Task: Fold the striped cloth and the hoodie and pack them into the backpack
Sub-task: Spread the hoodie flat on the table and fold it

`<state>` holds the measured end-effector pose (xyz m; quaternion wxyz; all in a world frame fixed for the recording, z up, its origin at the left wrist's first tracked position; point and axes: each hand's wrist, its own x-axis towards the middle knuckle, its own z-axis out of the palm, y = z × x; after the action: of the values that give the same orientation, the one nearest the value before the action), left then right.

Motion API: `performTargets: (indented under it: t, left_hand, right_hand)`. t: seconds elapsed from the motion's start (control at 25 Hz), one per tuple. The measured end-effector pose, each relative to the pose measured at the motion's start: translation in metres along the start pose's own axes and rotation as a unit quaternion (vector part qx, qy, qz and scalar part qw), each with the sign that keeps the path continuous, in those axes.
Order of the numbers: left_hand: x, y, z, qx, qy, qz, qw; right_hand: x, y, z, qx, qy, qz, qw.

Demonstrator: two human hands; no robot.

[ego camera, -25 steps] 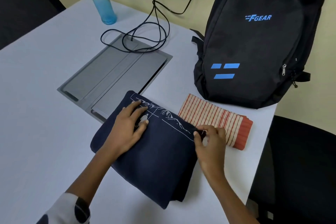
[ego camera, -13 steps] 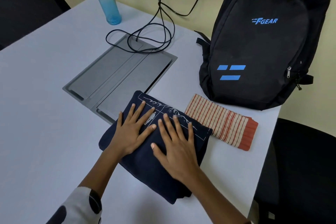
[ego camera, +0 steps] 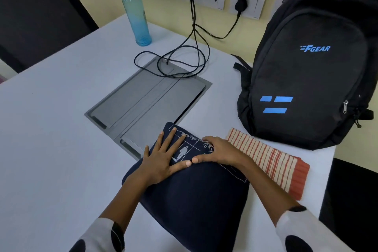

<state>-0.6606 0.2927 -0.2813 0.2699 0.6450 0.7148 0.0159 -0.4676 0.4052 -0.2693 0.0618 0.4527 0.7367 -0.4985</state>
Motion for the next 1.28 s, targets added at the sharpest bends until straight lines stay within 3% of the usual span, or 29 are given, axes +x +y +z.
performTargets:
  t: [0.2, 0.4, 0.64, 0.76, 0.84, 0.88, 0.92, 1.0, 1.08, 1.12, 1.16, 1.2, 1.28]
  left_hand:
    - [-0.024, 0.000, 0.010, 0.016, -0.002, 0.001, 1.000]
    - [-0.060, 0.000, 0.014, 0.016, 0.020, -0.029, 0.999]
    - [-0.105, 0.003, 0.002, 0.025, 0.073, -0.070, 0.995]
    - [-0.127, 0.004, -0.014, 0.014, 0.116, -0.095, 0.989]
    - [-0.143, 0.006, -0.026, -0.057, 0.174, -0.090, 0.979]
    - [-0.153, 0.010, -0.034, -0.145, 0.210, -0.080, 0.963]
    - [-0.163, 0.017, -0.043, -0.275, 0.248, -0.071, 0.926]
    - [-0.183, 0.026, -0.056, -0.551, 0.296, -0.081, 0.776]
    - [-0.205, 0.023, -0.063, -0.703, 0.330, -0.109, 0.621]
    - [-0.216, 0.020, -0.062, -0.741, 0.332, -0.121, 0.570]
    - [-0.227, 0.014, -0.053, -0.757, 0.323, -0.142, 0.550]
    - [-0.238, 0.009, -0.039, -0.757, 0.302, -0.166, 0.555]
    - [-0.259, 0.007, -0.001, -0.728, 0.240, -0.224, 0.601]
  right_hand:
    - [0.004, -0.018, -0.009, 0.073, -0.103, 0.097, 0.987]
    - [-0.007, -0.034, 0.009, 0.086, -0.154, 0.121, 0.977]
    - [-0.044, -0.072, 0.027, 0.053, -0.106, 0.047, 0.992]
    - [-0.063, -0.104, 0.029, -0.022, -0.030, -0.024, 0.999]
    - [-0.075, -0.128, 0.033, -0.094, 0.043, -0.082, 0.991]
    - [-0.081, -0.141, 0.036, -0.132, 0.082, -0.114, 0.981]
    - [-0.086, -0.151, 0.040, -0.168, 0.119, -0.147, 0.968]
    - [-0.096, -0.162, 0.054, -0.240, 0.187, -0.216, 0.928]
    - [-0.103, -0.156, 0.078, -0.315, 0.263, -0.284, 0.867]
    - [-0.107, -0.145, 0.095, -0.345, 0.300, -0.312, 0.833]
    - [-0.111, -0.128, 0.114, -0.366, 0.324, -0.336, 0.805]
    - [-0.116, -0.109, 0.137, -0.382, 0.331, -0.361, 0.783]
    - [-0.130, -0.071, 0.181, -0.417, 0.313, -0.405, 0.751]
